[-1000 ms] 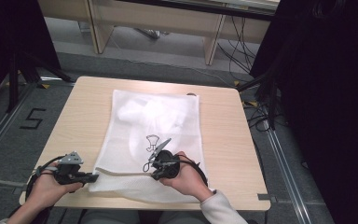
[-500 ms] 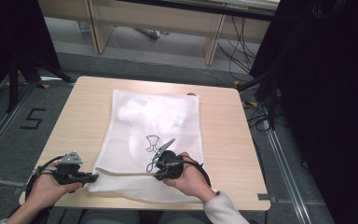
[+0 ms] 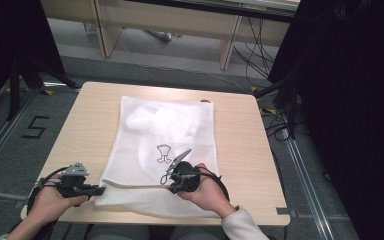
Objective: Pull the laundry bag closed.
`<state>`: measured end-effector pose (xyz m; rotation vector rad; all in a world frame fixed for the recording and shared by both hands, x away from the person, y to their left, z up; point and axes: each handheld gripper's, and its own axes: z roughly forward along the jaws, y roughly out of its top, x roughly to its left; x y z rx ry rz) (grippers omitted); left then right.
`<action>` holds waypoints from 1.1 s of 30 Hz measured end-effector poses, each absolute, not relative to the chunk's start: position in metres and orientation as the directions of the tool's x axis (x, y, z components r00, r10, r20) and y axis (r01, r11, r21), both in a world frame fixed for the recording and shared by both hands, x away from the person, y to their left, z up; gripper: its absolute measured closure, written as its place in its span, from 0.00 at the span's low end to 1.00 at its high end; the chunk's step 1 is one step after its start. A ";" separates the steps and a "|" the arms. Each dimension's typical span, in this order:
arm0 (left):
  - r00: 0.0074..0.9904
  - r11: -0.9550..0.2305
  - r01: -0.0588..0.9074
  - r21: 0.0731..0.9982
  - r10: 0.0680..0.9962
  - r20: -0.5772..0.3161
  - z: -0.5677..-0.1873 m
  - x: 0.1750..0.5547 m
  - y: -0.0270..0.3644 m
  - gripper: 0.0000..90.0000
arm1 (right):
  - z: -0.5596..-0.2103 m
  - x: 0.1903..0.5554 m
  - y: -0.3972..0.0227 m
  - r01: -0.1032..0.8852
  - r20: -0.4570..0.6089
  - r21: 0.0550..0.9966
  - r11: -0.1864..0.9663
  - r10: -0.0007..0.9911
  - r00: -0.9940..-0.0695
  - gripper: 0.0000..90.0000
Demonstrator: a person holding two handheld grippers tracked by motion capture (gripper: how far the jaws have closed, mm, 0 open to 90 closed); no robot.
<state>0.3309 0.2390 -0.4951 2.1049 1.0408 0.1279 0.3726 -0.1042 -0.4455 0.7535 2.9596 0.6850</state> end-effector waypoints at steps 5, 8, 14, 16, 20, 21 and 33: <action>0.660 -0.373 0.636 0.675 0.716 -0.226 -0.495 0.331 0.239 0.96 | -0.446 0.372 -0.107 0.454 0.093 0.420 0.786 0.460 -0.883 0.92; 0.661 -0.373 0.636 0.675 0.715 -0.227 -0.495 0.331 0.239 0.96 | -0.445 0.372 -0.108 0.453 0.093 0.422 0.785 0.460 -0.883 0.92; 0.660 -0.373 0.637 0.674 0.716 -0.227 -0.495 0.331 0.239 0.96 | -0.445 0.372 -0.109 0.458 0.097 0.422 0.783 0.463 -0.881 0.92; 0.660 -0.372 0.636 0.676 0.716 -0.227 -0.495 0.331 0.239 0.96 | -0.445 0.372 -0.110 0.459 0.100 0.421 0.782 0.463 -0.881 0.92; 0.661 -0.385 0.646 0.660 0.714 -0.230 -0.494 0.332 0.240 0.96 | -0.445 0.372 -0.114 0.462 0.096 0.421 0.781 0.468 -0.878 0.92; 0.661 -0.385 0.646 0.660 0.714 -0.230 -0.494 0.332 0.240 0.96 | -0.445 0.372 -0.114 0.462 0.096 0.421 0.781 0.468 -0.878 0.92; 0.666 -0.389 0.644 0.659 0.709 -0.231 -0.494 0.332 0.240 0.96 | -0.445 0.372 -0.118 0.468 0.096 0.418 0.779 0.474 -0.875 0.92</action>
